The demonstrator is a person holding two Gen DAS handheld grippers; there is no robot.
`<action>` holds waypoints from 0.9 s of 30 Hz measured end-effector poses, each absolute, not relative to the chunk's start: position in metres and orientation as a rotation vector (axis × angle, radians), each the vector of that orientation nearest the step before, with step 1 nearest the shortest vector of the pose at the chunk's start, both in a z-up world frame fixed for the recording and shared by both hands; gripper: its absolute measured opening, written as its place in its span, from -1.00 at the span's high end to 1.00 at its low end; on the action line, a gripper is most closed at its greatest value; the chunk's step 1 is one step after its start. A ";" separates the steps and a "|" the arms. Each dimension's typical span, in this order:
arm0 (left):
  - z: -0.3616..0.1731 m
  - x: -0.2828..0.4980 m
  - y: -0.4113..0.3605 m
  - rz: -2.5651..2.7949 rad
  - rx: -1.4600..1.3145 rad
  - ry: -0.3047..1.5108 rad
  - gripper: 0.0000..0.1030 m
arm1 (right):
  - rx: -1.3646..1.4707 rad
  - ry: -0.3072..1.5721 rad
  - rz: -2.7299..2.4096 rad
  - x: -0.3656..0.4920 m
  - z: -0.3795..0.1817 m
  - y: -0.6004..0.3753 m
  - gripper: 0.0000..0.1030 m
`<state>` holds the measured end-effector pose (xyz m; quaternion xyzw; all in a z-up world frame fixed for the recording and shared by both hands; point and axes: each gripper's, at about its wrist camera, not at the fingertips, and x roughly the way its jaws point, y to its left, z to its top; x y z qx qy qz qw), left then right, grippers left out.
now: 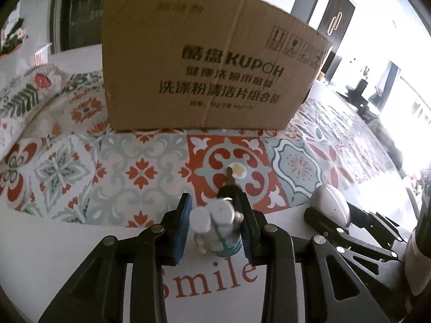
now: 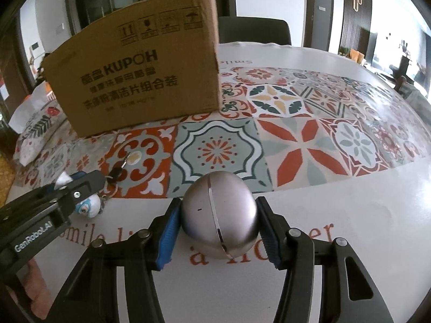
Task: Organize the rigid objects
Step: 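Lift the figurine with the left gripper while the right gripper carries the egg device toward the box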
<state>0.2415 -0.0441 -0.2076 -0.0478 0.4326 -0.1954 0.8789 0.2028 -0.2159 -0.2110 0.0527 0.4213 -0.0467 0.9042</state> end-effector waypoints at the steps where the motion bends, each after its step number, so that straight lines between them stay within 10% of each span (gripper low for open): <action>1: -0.208 0.241 -0.043 -0.403 -0.102 0.898 0.42 | 0.106 0.871 -0.093 0.203 -0.211 -0.215 -0.08; 27: -0.139 0.221 -0.035 -0.402 -0.064 0.767 0.45 | 0.137 0.748 -0.032 0.183 -0.153 -0.204 -0.07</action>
